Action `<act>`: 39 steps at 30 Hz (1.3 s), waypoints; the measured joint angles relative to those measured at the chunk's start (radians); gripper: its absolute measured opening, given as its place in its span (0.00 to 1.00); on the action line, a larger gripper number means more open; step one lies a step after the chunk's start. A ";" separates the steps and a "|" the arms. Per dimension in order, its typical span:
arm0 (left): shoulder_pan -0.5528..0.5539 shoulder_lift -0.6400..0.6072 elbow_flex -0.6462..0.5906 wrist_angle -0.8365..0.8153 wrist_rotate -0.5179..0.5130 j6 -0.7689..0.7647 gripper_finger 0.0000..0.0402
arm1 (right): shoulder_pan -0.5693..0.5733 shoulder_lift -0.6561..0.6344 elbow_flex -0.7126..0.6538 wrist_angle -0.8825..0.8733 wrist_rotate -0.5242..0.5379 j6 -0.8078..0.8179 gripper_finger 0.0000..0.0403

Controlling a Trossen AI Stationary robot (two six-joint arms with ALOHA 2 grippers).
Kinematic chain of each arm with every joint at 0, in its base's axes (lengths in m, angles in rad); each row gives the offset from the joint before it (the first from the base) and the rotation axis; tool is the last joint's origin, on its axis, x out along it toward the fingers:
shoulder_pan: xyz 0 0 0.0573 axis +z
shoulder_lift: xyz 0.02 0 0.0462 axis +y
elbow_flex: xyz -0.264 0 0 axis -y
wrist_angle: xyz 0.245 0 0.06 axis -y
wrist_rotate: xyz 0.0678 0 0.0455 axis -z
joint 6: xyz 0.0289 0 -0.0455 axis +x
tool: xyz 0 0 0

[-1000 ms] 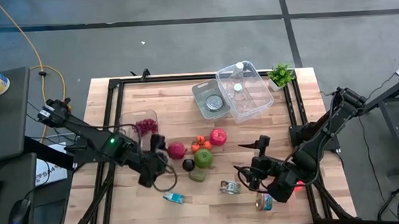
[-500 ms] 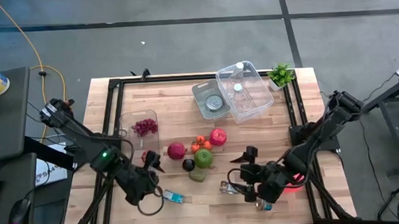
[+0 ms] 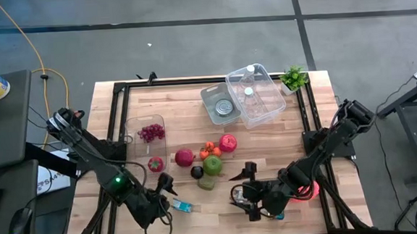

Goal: Pick & Place Food Item
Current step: Put the light blue tuna can into the white bin

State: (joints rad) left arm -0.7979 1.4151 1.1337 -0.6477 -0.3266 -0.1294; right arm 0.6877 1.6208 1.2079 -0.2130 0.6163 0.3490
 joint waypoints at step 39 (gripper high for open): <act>-0.010 0.234 -0.074 0.189 -0.122 -0.186 0.36 | -0.049 0.106 0.002 0.277 -0.182 -0.179 0.85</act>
State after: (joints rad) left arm -0.8082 1.6489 1.0595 -0.4591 -0.4487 -0.3157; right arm 0.6392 1.7264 1.2095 0.0643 0.4343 0.1696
